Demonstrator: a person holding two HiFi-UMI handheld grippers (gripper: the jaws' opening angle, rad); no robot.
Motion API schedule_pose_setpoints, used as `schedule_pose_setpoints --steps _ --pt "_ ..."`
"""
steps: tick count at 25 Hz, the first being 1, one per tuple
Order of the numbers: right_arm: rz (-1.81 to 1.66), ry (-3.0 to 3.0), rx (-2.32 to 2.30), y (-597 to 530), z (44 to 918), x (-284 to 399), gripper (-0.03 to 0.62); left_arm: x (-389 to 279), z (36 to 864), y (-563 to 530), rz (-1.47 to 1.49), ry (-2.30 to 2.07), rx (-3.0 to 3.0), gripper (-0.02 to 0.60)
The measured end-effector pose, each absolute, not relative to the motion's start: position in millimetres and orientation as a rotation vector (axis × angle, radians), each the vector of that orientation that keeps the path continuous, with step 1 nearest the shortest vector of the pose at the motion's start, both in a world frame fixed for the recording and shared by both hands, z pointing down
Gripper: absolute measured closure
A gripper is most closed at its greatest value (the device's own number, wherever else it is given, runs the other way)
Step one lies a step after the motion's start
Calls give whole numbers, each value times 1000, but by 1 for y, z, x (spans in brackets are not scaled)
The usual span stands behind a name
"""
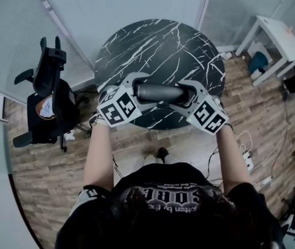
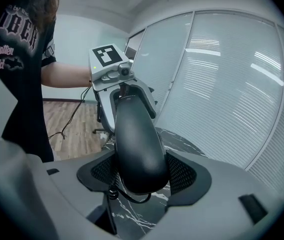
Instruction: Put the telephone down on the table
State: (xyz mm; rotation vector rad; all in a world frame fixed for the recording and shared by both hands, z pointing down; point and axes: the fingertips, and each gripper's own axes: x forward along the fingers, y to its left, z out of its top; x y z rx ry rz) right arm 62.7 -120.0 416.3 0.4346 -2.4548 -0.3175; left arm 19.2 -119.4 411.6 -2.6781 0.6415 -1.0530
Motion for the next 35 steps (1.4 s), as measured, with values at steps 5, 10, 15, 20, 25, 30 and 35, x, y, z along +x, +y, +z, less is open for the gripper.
schedule_pose_setpoints --steps 5,10,15,20,25,30,35 --pt "-320 -2465 386 -154 423 59 290 16 420 -151 -1065 685 -2693 215" --pt "-324 -2464 350 -175 430 52 290 9 428 -172 -1080 727 -2702 215" --pt "-306 -2465 328 -192 442 40 290 -3 439 -188 -1096 740 -2716 215" --pt "-291 -2451 335 -220 453 25 290 -20 449 -217 -1110 728 -2728 215" --pt "-259 -2439 344 -255 463 5 290 -39 458 -252 -1125 704 -2741 215" --pt "-237 -2427 333 -288 475 -22 290 -66 474 -285 -1134 694 -2772 215" --pt "-212 -2423 303 -315 491 -48 290 -93 490 -311 -1147 712 -2801 215"
